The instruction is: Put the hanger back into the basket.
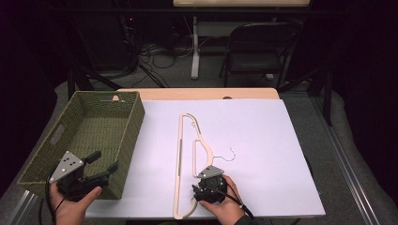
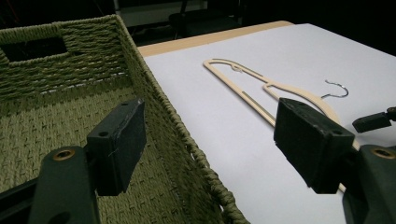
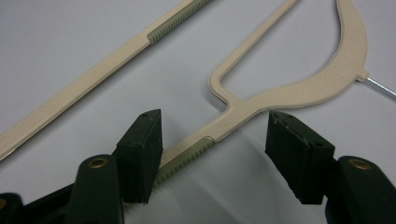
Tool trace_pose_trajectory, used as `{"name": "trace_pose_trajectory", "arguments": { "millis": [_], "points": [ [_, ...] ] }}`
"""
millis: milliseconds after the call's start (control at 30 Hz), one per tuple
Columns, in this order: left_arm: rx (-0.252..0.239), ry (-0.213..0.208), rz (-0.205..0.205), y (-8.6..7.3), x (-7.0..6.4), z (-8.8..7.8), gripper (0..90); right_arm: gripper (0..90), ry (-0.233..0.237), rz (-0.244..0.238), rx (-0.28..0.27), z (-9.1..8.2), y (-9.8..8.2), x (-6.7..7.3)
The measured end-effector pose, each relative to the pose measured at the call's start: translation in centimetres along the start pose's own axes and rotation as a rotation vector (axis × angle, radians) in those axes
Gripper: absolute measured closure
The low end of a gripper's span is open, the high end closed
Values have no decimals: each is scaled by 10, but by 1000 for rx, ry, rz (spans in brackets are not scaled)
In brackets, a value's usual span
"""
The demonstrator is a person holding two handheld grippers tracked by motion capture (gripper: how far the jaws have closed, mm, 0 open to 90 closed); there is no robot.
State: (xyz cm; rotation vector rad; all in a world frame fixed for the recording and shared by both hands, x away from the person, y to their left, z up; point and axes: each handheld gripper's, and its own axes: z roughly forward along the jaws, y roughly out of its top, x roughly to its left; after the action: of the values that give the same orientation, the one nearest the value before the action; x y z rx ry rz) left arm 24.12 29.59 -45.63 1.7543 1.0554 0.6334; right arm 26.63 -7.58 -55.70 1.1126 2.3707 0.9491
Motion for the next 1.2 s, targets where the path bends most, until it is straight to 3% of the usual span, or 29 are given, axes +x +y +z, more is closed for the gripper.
{"name": "trace_pose_trajectory", "arguments": {
  "millis": [167,367,467,533,667,733,800,833,900,933,967,1067,1100,1133,1167,1200],
  "points": [
    [1,0,-2,0,0,0,256,392,9,14,12,-1,-1,-2],
    [1,3,-1,0,1,-1,256,514,30,46,37,-3,-1,-4],
    [1,3,0,0,1,-1,256,594,41,52,15,-3,-3,-5],
    [2,5,-1,0,1,-1,255,617,40,40,68,-8,-3,-7],
    [3,5,-2,0,1,-1,256,667,54,66,31,-8,-5,-9],
    [2,4,-1,0,1,0,256,667,51,62,66,-10,-4,-10],
    [3,4,2,0,1,0,256,668,48,68,65,-10,-5,-10],
    [3,4,1,0,1,0,256,668,49,76,31,-9,-6,-10],
    [2,4,1,0,1,-1,256,657,31,70,50,-12,-7,-10],
    [2,5,0,0,1,-1,256,649,24,85,26,-11,-8,-10],
    [3,7,-1,-1,1,-1,256,649,12,85,64,-15,-8,-12],
    [-2,8,-1,0,2,-1,257,648,38,135,31,-14,-13,-18],
    [-3,8,1,0,2,-2,258,661,34,137,27,-15,-14,-19],
    [-4,8,1,0,2,-2,258,669,30,123,76,-19,-13,-21],
    [-5,8,0,0,2,-2,259,677,25,132,44,-18,-15,-22],
    [-6,7,0,0,1,-2,259,678,25,136,45,-19,-16,-23]
  ]
}}
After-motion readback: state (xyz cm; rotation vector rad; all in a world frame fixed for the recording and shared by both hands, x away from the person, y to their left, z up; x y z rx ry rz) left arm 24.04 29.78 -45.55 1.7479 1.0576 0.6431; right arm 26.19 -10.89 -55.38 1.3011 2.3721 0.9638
